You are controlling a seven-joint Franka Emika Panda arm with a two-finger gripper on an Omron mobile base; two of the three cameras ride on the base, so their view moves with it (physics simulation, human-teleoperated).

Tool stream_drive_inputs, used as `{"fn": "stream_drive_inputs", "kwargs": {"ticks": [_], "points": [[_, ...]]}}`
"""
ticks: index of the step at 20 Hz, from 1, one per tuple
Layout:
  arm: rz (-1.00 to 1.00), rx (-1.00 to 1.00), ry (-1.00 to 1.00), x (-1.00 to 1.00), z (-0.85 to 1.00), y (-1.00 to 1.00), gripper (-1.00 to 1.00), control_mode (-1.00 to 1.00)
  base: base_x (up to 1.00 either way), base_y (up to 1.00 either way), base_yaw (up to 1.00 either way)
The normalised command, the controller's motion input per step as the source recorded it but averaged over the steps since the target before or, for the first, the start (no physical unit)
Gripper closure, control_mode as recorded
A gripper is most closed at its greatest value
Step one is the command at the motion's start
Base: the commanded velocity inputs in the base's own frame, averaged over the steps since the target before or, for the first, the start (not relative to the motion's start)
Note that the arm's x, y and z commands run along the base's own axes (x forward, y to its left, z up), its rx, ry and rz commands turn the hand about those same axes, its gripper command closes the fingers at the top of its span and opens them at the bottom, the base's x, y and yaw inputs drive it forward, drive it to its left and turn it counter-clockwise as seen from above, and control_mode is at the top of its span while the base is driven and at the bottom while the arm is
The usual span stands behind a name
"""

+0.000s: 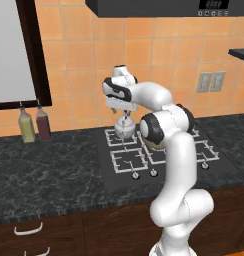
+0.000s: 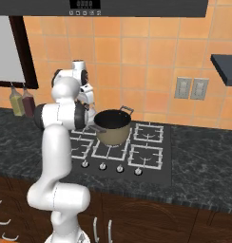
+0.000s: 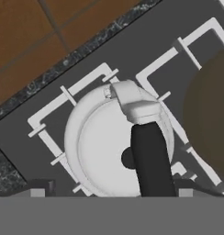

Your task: Pick the kettle from the counter and place it on a stove burner. Then turn the burner on.

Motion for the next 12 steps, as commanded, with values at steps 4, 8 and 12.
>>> {"fn": "stream_drive_inputs", "kwargs": {"ticks": [4, 8, 12], "points": [[0.00, 0.00, 0.00, -0.12, 0.26, 0.00, -1.00, -1.00, 0.00, 0.00, 0.00], [0.00, 0.00, 0.00, -0.14, 0.20, 0.00, -1.00, -1.00, 0.00, 0.00, 0.00], [0.00, 0.00, 0.00, -0.16, 0.33, 0.00, -1.00, -1.00, 0.00, 0.00, 0.00]]}}
